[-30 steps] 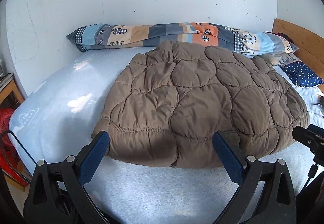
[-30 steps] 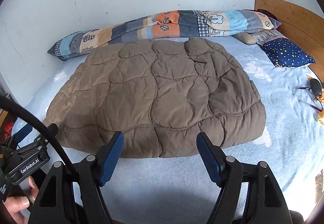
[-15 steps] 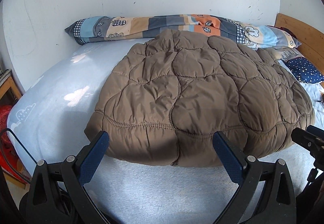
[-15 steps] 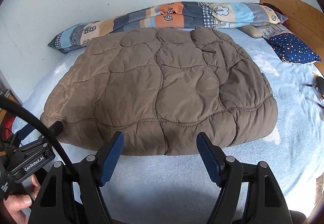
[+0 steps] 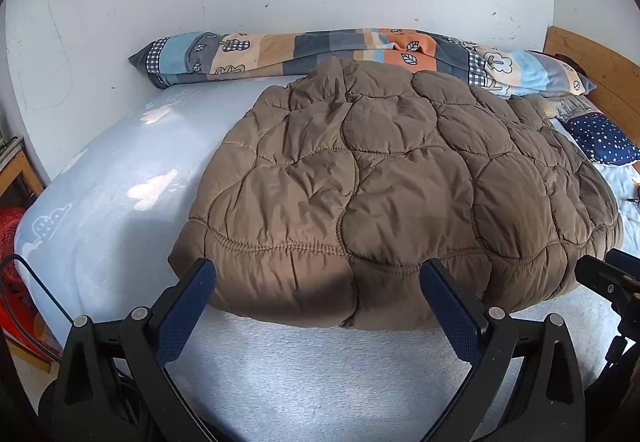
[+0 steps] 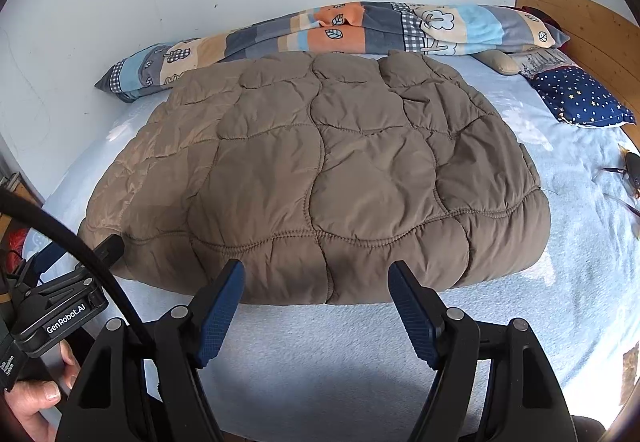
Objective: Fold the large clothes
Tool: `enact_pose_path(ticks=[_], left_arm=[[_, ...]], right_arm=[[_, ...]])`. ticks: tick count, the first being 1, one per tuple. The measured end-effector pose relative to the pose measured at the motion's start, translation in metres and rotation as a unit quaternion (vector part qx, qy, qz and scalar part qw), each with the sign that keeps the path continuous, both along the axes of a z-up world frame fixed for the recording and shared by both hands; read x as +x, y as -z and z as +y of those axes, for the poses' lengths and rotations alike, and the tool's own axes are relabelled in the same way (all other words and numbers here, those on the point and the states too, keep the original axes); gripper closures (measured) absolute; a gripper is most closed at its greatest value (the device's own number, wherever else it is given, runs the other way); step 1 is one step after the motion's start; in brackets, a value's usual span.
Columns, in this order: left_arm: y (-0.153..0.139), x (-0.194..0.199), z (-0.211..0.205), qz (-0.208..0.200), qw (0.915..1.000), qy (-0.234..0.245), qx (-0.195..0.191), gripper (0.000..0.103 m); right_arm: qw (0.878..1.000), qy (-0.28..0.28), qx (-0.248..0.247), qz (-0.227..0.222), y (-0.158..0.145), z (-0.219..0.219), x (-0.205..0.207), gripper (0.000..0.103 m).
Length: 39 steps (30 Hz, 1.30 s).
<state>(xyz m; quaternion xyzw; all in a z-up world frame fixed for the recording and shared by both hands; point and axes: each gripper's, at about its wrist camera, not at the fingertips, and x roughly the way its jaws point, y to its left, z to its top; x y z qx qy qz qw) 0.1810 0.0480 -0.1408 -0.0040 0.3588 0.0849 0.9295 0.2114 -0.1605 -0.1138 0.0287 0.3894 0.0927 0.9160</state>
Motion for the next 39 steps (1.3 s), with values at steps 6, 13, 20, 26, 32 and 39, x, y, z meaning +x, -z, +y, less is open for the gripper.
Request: enact_pose_path(ticks=[6,13,20,26,32,39], left_arm=[[-0.0002,-0.0002,-0.0008,-0.001,1.0,-0.001,0.002,0.001],[0.0004,0.0,-0.0012,0.0,1.0,-0.001,0.001,0.001],[0.001,0.0,-0.0019,0.001,1.0,-0.001,0.002,0.001],[-0.0002,-0.001,-0.0022,-0.006,1.0,0.0,0.001,0.001],[-0.0004,-0.0016,-0.0044,-0.008,0.9999,0.006,0.005,0.001],[-0.0007,-0.0025,-0.0039,-0.01,0.9999,0.006,0.005,0.001]], right_arm=[[1.0,-0.001,0.001,0.0,0.0001,-0.0003,-0.0003,0.024],[1.0,-0.001,0.001,0.002,0.0009,-0.0003,0.0003,0.024],[1.0,-0.001,0.001,0.003,0.0013,0.0006,0.0004,0.024],[1.0,0.002,-0.003,-0.002,0.0004,0.0002,-0.0014,0.024],[1.0,0.003,-0.008,-0.013,-0.0028,-0.0003,-0.0069,0.024],[1.0,0.004,-0.007,-0.009,-0.0025,-0.0012,-0.0051,0.024]])
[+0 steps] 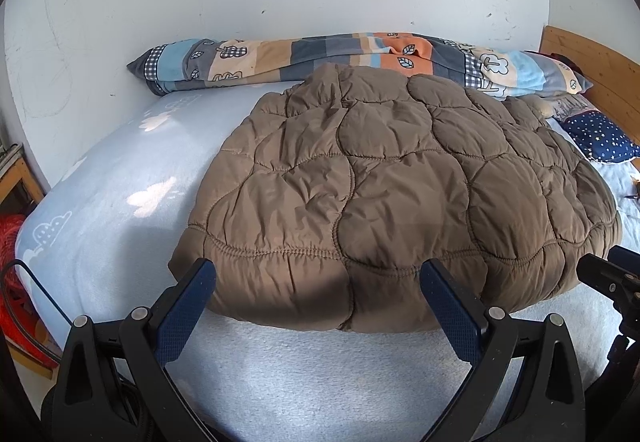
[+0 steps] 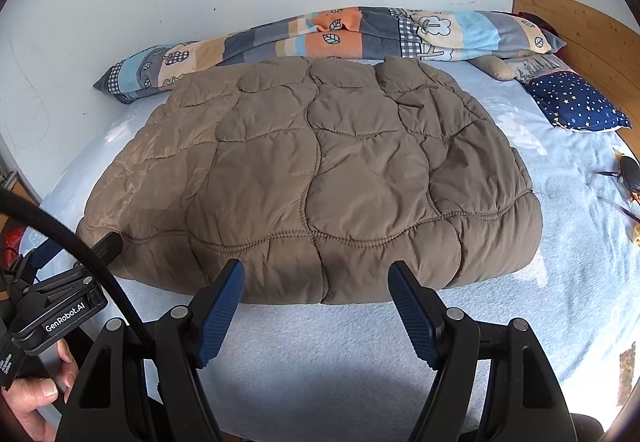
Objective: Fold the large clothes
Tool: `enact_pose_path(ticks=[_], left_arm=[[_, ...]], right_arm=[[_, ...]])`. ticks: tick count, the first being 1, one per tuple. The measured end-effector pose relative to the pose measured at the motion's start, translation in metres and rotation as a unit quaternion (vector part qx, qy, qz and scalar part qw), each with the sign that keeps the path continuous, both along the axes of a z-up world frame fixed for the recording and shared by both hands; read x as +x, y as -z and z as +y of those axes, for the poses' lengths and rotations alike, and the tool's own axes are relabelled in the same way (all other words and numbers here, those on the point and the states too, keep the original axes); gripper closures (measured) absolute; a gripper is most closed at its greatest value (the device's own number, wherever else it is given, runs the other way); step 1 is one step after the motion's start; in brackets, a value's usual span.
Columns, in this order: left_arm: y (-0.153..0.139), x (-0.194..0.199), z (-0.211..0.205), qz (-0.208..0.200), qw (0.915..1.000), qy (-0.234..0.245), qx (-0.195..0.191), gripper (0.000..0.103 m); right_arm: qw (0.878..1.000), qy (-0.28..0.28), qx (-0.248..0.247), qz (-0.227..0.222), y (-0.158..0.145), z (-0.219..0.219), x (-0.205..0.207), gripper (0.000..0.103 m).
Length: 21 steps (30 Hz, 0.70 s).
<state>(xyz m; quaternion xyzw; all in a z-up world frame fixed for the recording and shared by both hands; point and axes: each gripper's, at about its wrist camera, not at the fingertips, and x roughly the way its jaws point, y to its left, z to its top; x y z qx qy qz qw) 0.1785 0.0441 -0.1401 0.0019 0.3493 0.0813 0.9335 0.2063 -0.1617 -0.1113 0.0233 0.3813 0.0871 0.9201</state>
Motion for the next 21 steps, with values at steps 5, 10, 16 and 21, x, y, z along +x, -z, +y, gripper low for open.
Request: enact_pose_path(ticks=[5,10,16,21], left_arm=[[-0.0009,-0.0002,0.0008,-0.002,1.0,0.0,0.001,0.001],[-0.0012,-0.0013,0.0006,-0.004,1.0,-0.002,0.002,0.001],[-0.0032,-0.0029,0.0022,-0.008,1.0,-0.002,0.002,0.001],[-0.008,0.0051,0.0011,0.015,0.9995,0.027,0.0,0.001]], right_arm=[[1.0,0.0,0.0,0.0,0.0003,-0.0002,-0.0001,0.024],[1.0,0.002,0.002,0.001,0.0005,-0.0019,0.0007,0.024],[1.0,0.002,0.002,0.0,-0.0003,-0.0037,0.001,0.024],[1.0,0.004,0.004,0.0,-0.0003,-0.0058,0.0013,0.024]])
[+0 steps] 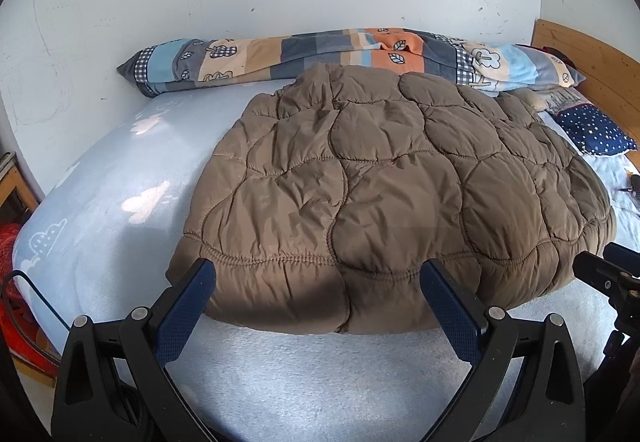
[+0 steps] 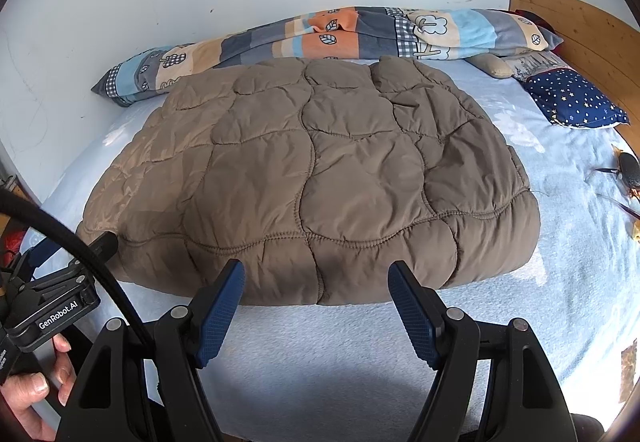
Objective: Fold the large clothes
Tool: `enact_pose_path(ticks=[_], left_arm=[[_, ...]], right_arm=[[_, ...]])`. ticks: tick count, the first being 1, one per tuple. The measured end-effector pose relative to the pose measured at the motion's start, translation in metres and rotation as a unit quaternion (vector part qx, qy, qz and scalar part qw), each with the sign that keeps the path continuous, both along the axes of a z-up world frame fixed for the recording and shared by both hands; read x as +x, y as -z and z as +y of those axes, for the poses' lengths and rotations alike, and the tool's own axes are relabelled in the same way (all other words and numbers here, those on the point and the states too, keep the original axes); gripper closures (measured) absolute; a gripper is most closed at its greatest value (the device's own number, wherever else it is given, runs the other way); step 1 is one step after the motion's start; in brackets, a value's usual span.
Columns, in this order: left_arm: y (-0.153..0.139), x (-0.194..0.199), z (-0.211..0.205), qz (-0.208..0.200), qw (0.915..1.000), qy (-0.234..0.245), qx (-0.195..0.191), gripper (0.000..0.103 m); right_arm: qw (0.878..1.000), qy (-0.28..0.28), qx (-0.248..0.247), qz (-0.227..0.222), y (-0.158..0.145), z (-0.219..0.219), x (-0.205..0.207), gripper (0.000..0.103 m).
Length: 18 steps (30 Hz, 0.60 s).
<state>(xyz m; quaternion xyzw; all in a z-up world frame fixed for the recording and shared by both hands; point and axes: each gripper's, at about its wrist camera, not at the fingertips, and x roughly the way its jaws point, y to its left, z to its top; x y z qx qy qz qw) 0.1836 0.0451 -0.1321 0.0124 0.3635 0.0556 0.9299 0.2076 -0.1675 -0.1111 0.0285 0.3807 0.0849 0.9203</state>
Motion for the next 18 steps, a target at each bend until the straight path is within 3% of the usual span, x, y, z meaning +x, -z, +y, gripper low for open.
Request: enact_pose_path(ticks=[3,7,11,18], left_arm=[[-0.012,0.0,-0.001,-0.009,0.9998,0.016,0.006,0.001],[-0.038,-0.018,-0.006,-0.064,0.9971,0.029,0.028,0.0],[-0.057,-0.03,-0.006,-0.091,0.9948,0.044,0.009,0.0],[-0.067,-0.043,-0.021,-0.096,0.9912,0.024,0.088,0.0]], right_arm=[[1.0,0.004,-0.001,0.0,0.0,-0.002,0.0,0.024],[1.0,0.013,-0.004,-0.004,-0.001,-0.005,-0.002,0.024],[1.0,0.023,0.003,-0.011,-0.004,-0.01,-0.01,0.024],[1.0,0.018,-0.003,-0.023,-0.007,-0.01,-0.023,0.024]])
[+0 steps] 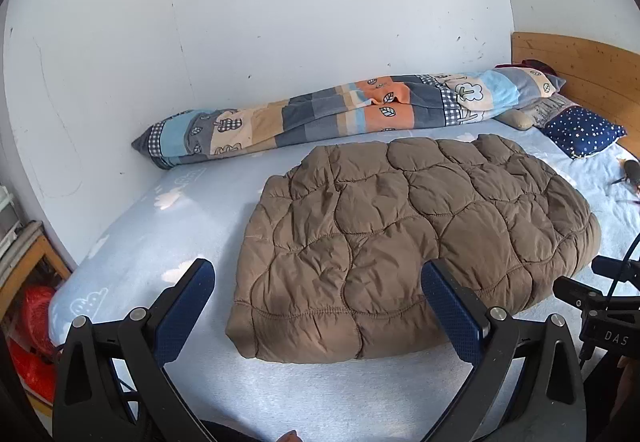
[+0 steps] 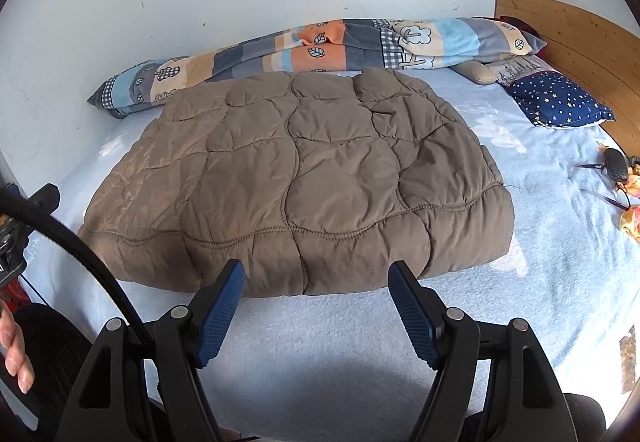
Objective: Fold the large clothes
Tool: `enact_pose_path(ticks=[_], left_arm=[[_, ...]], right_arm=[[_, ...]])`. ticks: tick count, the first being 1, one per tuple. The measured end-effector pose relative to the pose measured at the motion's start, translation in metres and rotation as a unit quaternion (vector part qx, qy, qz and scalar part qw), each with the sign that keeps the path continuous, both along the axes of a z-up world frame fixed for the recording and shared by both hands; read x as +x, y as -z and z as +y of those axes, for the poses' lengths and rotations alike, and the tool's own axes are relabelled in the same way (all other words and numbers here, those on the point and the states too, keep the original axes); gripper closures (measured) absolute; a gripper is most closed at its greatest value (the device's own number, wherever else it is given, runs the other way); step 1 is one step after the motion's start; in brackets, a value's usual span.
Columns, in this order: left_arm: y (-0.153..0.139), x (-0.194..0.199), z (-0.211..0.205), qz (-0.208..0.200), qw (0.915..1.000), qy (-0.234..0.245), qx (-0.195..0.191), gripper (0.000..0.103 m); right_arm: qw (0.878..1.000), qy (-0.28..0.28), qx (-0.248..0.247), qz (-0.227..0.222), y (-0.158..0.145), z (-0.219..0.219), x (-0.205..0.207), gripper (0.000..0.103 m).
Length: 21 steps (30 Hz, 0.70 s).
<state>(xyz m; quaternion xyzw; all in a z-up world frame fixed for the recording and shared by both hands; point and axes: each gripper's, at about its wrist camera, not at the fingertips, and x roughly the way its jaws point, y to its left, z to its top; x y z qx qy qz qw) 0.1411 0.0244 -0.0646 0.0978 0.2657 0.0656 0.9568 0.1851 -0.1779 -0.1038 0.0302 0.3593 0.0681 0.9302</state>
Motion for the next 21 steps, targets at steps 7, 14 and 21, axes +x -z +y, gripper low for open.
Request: enact_pose_path(ticks=[7,14,21], left_arm=[[-0.004,-0.009,-0.007,-0.019,0.9996,-0.001,0.02,0.0],[0.01,0.003,0.004,0.033,0.9992,-0.011,-0.017,0.0],[0.016,0.01,0.02,0.066,0.9953,0.006,-0.071,0.0]], right_arm=[[1.0,-0.006,-0.008,-0.002,0.001,0.002,0.0,0.024],[1.0,-0.007,-0.009,-0.001,0.002,0.003,-0.001,0.024],[1.0,-0.01,-0.007,0.002,0.003,0.004,0.001,0.024]])
